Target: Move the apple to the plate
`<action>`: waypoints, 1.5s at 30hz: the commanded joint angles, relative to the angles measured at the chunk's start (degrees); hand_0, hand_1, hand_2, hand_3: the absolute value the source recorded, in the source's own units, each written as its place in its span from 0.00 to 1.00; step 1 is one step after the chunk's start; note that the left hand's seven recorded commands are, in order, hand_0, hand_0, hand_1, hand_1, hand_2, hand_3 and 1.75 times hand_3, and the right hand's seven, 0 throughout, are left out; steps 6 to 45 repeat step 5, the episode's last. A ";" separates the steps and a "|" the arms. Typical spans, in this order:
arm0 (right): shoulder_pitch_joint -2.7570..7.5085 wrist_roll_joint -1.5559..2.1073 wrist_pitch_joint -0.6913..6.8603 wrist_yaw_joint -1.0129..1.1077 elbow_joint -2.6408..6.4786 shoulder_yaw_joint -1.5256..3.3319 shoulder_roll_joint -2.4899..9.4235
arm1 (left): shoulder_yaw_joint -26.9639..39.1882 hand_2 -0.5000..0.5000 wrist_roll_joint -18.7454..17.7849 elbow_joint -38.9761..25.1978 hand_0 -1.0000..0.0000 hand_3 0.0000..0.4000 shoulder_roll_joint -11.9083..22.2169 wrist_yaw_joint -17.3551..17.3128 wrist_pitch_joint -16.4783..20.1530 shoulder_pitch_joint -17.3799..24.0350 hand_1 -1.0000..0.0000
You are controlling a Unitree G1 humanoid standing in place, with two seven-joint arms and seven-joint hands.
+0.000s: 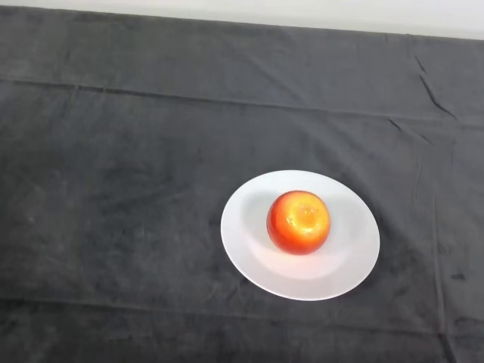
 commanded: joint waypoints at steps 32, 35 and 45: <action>6.21 1.59 3.80 0.16 4.63 -0.25 9.01 | 1.10 0.50 1.28 1.70 1.00 0.00 0.05 -0.91 -0.25 0.03 1.00; 6.21 1.59 3.80 0.16 4.63 -0.25 9.01 | 1.10 0.50 1.28 1.70 1.00 0.00 0.05 -0.91 -0.25 0.03 1.00; 6.21 1.59 3.80 0.16 4.63 -0.25 9.01 | 1.10 0.50 1.28 1.70 1.00 0.00 0.05 -0.91 -0.25 0.03 1.00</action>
